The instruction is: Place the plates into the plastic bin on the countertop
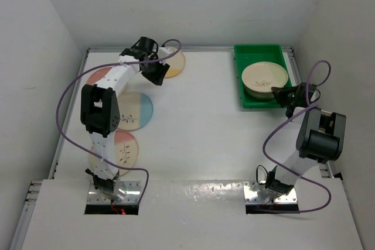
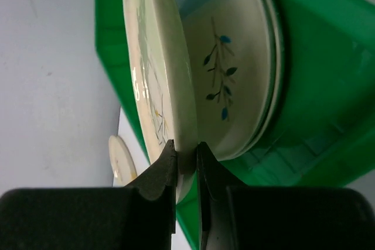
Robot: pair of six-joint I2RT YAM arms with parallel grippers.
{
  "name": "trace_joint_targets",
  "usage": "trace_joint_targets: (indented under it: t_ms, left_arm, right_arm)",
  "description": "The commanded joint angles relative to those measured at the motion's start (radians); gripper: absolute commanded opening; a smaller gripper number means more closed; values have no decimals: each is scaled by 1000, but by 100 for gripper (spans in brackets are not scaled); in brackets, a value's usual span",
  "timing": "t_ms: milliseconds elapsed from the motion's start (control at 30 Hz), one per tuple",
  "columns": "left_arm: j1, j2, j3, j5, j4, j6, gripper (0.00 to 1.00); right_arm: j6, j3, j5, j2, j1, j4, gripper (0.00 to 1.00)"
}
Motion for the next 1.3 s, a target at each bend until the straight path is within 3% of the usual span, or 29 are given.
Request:
trace_joint_targets:
  t_ms: [0, 133, 167, 233, 267, 333, 367, 500, 767, 867, 1033, 1267]
  left_arm:
    - [4, -64, -22, -17, 2, -3, 53]
    - [4, -73, -31, -37, 2, -3, 55]
    - [4, -73, -31, -37, 2, -3, 55]
    - [4, -73, -40, -51, 2, 8, 60]
    - [4, -73, -40, -62, 2, 8, 62]
    - [13, -73, -40, -76, -8, 8, 69]
    - [13, -64, -40, -94, -8, 8, 70]
    - [49, -38, -40, -125, -43, -3, 71]
    - [229, -15, -125, -183, -61, -44, 71]
    - [292, -6, -168, -183, -61, -44, 71]
    - [362, -6, -272, -183, -70, -53, 59]
    - [448, 23, -337, -163, -40, -64, 56]
  right_arm:
    - [-7, 104, -24, 15, 4, 75, 0]
    - [-28, 129, -4, 54, 5, 1, 0]
    - [-43, 131, -4, 61, 5, -43, 4]
    - [-96, 172, -5, 71, 10, -145, 17]
    - [-115, 183, -4, 72, 19, -171, 30]
    - [-184, 223, 34, 71, 30, -221, 48]
    - [-201, 236, 50, 65, 40, -325, 54]
    - [-319, 338, 148, 72, 74, -548, 58]
    - [-469, 402, 298, 20, 122, -694, 61]
    - [-514, 413, 311, -10, 149, -708, 61]
    - [-606, 414, 344, -89, 249, -722, 63]
    - [-663, 382, 360, -217, 373, -697, 64]
